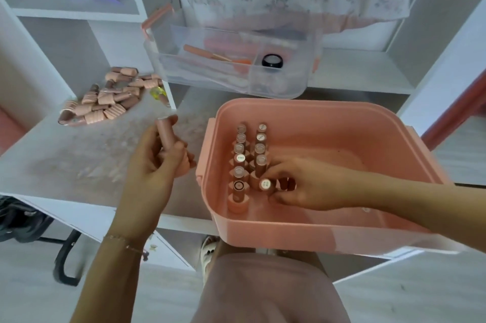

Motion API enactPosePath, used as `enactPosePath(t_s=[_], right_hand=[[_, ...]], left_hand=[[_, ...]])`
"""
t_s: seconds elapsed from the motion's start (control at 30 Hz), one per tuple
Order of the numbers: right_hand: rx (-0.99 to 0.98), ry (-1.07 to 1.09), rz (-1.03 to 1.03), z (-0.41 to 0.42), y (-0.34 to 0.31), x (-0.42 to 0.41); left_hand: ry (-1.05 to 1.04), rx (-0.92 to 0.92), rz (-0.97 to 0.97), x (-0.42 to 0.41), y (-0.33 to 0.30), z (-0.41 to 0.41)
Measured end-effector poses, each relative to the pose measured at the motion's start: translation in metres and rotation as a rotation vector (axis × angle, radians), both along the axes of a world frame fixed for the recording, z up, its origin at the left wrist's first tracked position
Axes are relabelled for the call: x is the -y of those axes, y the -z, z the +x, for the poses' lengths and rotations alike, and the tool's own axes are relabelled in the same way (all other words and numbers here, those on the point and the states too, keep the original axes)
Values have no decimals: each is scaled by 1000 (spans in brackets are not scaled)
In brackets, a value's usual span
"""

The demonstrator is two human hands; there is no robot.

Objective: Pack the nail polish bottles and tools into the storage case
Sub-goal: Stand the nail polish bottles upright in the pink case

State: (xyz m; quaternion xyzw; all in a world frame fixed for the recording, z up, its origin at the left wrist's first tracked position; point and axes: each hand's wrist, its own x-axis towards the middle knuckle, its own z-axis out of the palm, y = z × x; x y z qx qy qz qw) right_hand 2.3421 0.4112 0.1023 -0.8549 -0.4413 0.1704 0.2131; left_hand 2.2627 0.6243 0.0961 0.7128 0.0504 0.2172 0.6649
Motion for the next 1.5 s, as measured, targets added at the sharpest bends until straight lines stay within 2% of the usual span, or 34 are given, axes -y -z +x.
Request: enactPosePath(t_s=[0.2, 0.37, 0.5, 0.77, 1.0, 1.13, 1.5], right_hand=[[-9, 16, 14, 2, -2, 8], [18, 51, -204, 2, 6, 10], [-15, 123, -256, 2, 13, 9], [-29, 189, -167, 2, 24, -1], [-141, 290, -138, 4, 31, 3], [-88, 282, -77, 1, 35, 0], [-102, 307, -42, 3, 41, -2]], left_hand=[[-36, -25, 102, 5, 2, 1], [-55, -46, 109, 9, 4, 4], [-59, -35, 82, 10, 4, 6], [-56, 17, 40, 6, 7, 7], [-45, 20, 45, 6, 9, 4], [-44, 35, 49, 8, 6, 5], [-27, 44, 44, 8, 3, 10]])
